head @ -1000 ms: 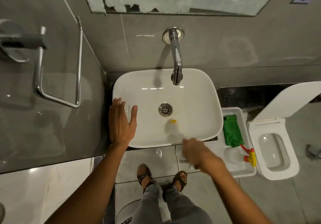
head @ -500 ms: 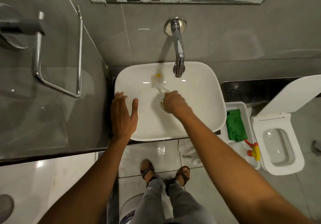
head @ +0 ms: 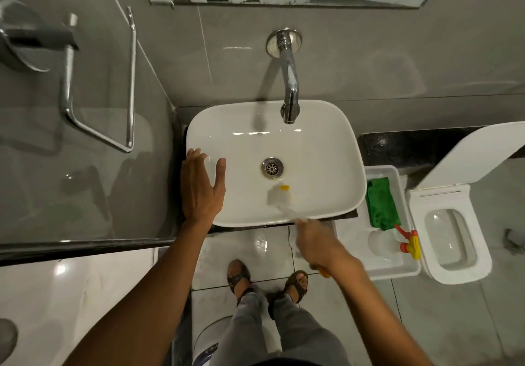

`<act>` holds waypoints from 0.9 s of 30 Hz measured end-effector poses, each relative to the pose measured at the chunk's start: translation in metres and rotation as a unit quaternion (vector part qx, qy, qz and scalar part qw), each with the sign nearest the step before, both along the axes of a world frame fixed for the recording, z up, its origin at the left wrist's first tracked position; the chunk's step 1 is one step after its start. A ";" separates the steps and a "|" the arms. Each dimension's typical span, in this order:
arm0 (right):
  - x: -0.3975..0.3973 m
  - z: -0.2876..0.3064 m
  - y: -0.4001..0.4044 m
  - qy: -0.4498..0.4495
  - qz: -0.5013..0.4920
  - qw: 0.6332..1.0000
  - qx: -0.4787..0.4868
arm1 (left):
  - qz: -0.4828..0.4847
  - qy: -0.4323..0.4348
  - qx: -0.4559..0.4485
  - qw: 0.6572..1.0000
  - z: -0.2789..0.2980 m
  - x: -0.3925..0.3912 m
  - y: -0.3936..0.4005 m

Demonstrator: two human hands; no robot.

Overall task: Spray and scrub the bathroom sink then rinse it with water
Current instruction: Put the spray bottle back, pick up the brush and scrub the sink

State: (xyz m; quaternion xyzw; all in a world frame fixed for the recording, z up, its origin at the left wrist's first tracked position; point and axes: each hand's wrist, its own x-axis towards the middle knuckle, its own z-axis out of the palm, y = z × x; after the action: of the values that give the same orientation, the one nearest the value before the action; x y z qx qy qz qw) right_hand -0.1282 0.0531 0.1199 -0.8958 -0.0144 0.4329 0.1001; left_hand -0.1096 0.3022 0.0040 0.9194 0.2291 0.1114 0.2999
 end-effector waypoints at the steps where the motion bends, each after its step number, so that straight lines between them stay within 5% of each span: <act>1: -0.004 0.001 0.018 0.017 0.009 0.999 0.033 | 0.004 -0.001 -0.004 1.000 0.000 0.000 0.000; 4: -0.005 -0.008 0.076 0.054 0.034 0.993 0.097 | 0.015 -0.008 -0.019 1.000 0.000 -0.002 0.000; 11: 0.074 -0.017 0.122 -0.046 -0.005 0.996 0.081 | 0.026 0.005 -0.038 0.999 0.000 -0.002 0.000; 18: 0.033 -0.009 0.095 0.162 0.072 0.979 0.100 | 0.028 -0.005 -0.022 0.999 -0.003 -0.001 0.000; 27: 0.088 -0.052 0.104 -0.095 -0.071 0.989 0.092 | 0.018 -0.021 -0.005 1.000 -0.007 -0.001 0.001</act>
State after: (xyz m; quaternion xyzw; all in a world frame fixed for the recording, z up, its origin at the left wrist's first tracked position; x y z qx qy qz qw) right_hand -0.0406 0.1573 0.0676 -0.9185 -0.0002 0.3347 0.2104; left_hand -0.1108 0.3032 -0.0028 0.9109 0.2402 0.1346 0.3074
